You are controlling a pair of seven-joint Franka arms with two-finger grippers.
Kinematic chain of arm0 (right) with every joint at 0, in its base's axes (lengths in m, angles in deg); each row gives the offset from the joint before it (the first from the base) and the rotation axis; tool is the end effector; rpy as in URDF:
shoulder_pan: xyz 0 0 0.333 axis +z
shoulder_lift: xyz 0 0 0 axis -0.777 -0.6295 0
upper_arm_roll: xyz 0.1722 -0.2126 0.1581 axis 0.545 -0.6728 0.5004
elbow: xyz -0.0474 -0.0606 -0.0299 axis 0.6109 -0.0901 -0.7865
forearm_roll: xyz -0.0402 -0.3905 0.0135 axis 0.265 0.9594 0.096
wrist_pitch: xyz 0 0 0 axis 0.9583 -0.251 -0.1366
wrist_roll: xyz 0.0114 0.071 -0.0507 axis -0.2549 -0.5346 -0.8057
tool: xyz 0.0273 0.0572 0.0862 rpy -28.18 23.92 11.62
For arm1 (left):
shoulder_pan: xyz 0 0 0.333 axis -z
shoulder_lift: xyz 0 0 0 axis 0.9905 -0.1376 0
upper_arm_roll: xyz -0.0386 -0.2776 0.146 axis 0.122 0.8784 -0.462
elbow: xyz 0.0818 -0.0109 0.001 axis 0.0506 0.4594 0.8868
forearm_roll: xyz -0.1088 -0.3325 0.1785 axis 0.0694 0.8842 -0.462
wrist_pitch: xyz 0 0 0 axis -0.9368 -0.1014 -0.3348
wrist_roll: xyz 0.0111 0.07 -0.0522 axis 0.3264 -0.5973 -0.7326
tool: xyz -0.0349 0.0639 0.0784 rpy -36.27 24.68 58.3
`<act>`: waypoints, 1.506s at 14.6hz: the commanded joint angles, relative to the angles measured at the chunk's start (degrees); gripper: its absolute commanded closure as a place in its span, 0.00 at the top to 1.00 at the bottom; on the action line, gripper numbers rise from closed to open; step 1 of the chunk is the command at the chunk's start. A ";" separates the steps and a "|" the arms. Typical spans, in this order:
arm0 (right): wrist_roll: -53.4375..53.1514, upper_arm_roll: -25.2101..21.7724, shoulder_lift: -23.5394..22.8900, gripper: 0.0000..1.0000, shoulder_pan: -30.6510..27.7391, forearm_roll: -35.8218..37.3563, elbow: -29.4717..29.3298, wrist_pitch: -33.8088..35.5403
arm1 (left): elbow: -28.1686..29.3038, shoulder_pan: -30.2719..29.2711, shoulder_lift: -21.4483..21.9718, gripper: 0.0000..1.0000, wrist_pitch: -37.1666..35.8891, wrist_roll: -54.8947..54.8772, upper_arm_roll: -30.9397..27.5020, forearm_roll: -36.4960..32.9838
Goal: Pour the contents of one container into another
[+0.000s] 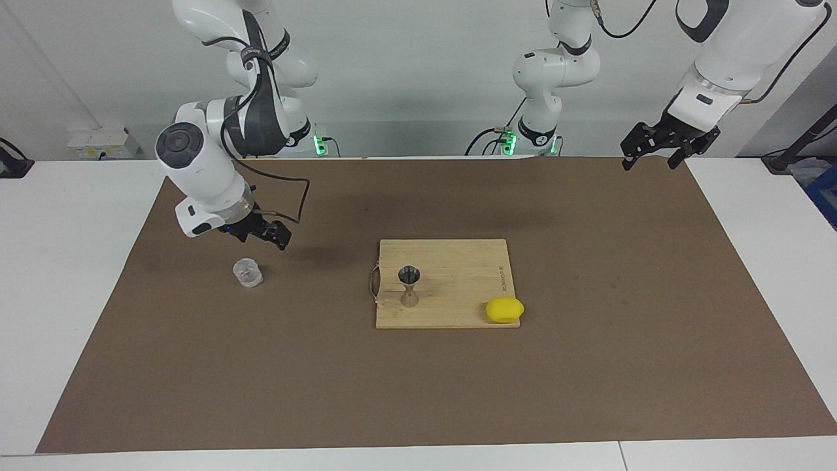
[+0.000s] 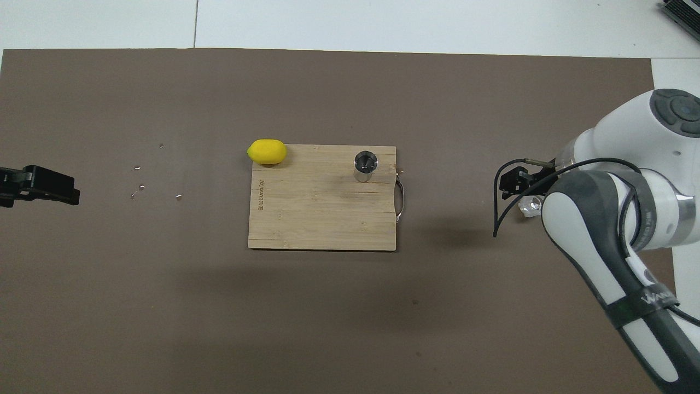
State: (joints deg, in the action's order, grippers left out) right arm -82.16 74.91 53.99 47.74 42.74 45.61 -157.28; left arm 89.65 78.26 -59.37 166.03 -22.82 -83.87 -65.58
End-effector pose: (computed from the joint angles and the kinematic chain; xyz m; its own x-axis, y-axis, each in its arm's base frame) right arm 0.5707 0.0634 0.4384 0.9537 -0.2776 -0.1156 -0.2794 -0.9602 0.0008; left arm 0.5289 -0.0184 0.6256 0.9972 -0.0305 -0.0687 -0.0292 -0.9994 0.0196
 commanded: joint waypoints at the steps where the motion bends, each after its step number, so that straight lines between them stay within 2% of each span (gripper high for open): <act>1: -1.53 -0.13 1.94 1.00 0.53 1.57 -3.45 1.27 | 0.04 -0.29 0.14 1.00 -0.57 -0.05 0.25 -0.09; 6: -1.44 -0.13 1.41 1.00 0.70 5.96 -16.89 11.89 | 0.04 -0.29 0.14 1.00 -0.57 -0.05 0.25 -0.09; 10: -1.18 0.05 1.24 1.00 0.53 8.08 -24.37 17.70 | 0.04 -0.29 0.23 1.00 -0.57 -0.05 0.25 -0.09; 17: 1.10 0.05 3.08 1.00 -0.26 6.67 -22.98 21.40 | 0.04 -0.29 0.14 1.00 -0.57 -0.05 0.25 -0.09; 22: 5.76 -0.21 3.17 1.00 -2.02 4.56 -23.07 21.32 | 0.04 -0.29 0.23 1.00 -0.57 -0.05 0.25 -0.09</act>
State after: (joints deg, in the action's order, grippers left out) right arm -78.87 74.53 56.63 47.20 48.80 22.84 -136.76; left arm 89.65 78.26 -59.37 166.03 -22.82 -83.87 -65.58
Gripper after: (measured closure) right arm 0.000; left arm 0.000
